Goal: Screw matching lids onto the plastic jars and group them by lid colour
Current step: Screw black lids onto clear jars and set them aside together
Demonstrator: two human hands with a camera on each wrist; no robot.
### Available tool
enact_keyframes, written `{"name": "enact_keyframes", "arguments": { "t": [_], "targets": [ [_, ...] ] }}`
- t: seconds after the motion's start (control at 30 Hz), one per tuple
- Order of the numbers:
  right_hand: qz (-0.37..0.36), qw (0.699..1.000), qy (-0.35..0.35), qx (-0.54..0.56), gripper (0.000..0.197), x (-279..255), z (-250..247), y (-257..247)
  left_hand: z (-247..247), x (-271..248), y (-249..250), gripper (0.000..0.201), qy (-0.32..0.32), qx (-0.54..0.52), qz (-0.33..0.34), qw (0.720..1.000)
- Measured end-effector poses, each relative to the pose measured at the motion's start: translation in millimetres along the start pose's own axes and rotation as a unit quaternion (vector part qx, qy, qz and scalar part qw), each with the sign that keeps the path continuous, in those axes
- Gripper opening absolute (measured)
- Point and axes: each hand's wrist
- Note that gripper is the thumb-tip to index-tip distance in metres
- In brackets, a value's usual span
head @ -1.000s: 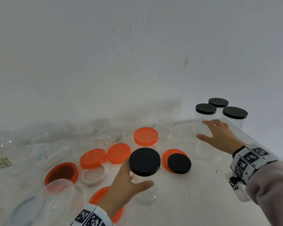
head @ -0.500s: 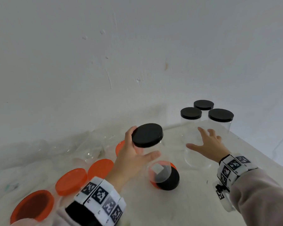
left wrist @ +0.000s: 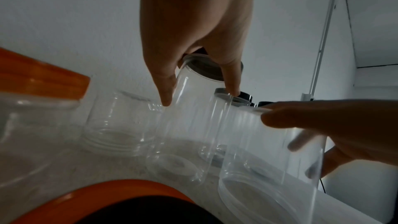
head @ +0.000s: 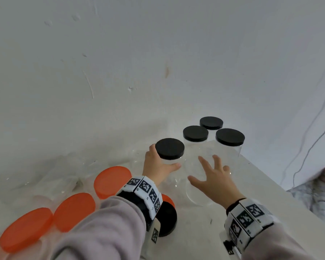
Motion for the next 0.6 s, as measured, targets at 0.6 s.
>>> {"name": "enact_keyframes", "arguments": {
  "t": [0.6],
  "targets": [
    [0.015, 1.0, -0.001, 0.025, 0.079, -4, -5, -2, -25, -62, -5, 0.086, -0.1, 0.07, -0.054, 0.991]
  ]
}}
Point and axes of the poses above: each hand's wrist, its own x-axis towards the middle knuckle, its own z-axis out of the palm, y = z × x, and after that the axes turned 15 degrees about -x, right-handed
